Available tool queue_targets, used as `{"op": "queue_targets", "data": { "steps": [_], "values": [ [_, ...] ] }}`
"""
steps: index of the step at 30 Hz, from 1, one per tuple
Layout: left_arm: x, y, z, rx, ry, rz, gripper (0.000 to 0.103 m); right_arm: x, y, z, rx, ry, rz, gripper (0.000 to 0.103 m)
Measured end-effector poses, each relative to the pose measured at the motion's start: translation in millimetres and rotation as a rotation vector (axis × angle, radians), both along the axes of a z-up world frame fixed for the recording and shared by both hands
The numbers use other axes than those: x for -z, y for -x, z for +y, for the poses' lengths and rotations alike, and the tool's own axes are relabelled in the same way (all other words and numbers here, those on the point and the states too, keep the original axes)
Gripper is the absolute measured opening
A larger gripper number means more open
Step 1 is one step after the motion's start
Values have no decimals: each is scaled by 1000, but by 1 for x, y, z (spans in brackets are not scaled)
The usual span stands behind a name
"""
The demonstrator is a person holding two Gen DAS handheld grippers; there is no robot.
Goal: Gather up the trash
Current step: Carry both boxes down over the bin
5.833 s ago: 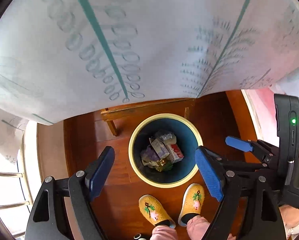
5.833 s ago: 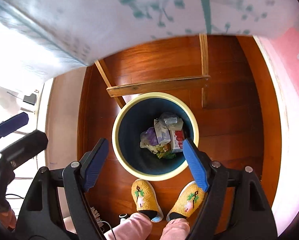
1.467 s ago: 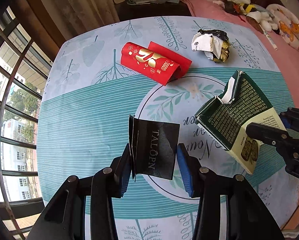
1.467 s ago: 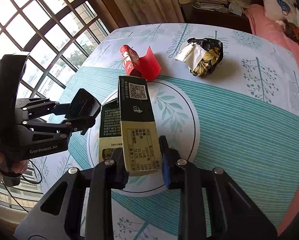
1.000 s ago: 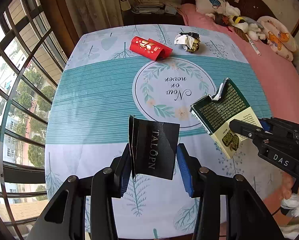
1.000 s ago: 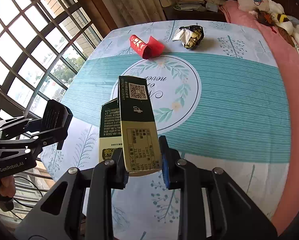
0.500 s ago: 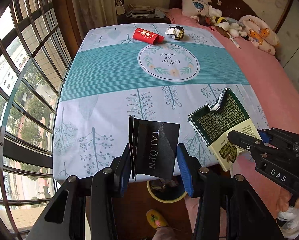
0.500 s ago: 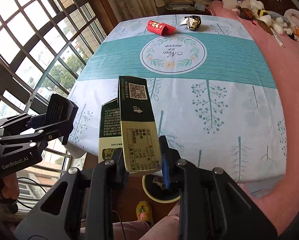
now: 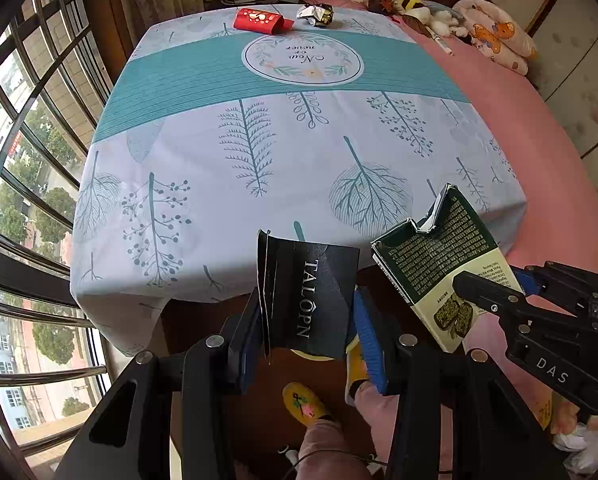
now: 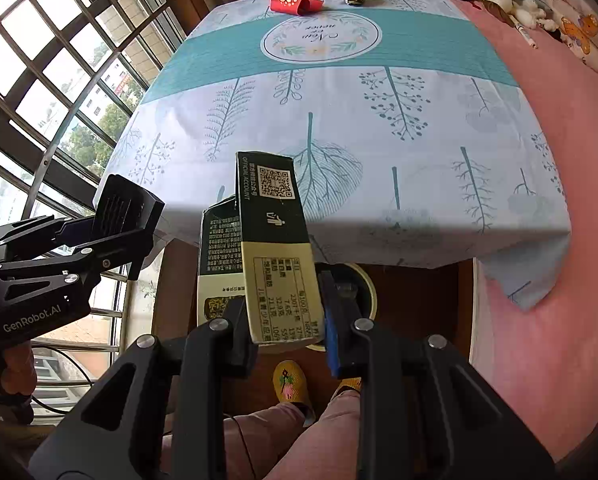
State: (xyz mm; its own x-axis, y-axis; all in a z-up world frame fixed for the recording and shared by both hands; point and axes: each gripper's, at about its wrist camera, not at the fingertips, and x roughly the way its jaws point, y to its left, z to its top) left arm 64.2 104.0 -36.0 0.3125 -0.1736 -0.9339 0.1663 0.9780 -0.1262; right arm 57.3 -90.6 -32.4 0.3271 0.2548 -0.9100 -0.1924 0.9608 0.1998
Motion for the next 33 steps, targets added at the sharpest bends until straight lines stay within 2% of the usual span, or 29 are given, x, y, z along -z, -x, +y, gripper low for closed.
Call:
{"op": "queue_targets", "data": {
  "steps": [6,12,20,27,28,30,31,32,33],
  "values": [
    [30,9,-18,-9,-6,59,43,38,9,-12,-9,3,77,23],
    [85,17,-41,-45,-13,126,43,104,15,-30,-1,2,161,23],
    [203,9,-65,-116,-24,177,44,238,-1,-56,61,43,268,23],
    [302,-7,-77,-159,-36,217,46,333,-22,-55,87,33,289,25],
    [312,-9,-78,-163,-40,218,48,343,-25,-54,93,35,292,27],
    [327,-12,-78,-169,-52,211,59,359,-29,-54,110,37,289,45],
    [333,-13,-78,-171,-63,209,74,364,-31,-55,117,26,289,56],
    [338,-14,-79,-172,-72,210,88,369,-33,-57,130,17,291,59],
    [342,-14,-79,-176,-80,207,90,373,-30,-60,144,7,293,59]
  ]
}}
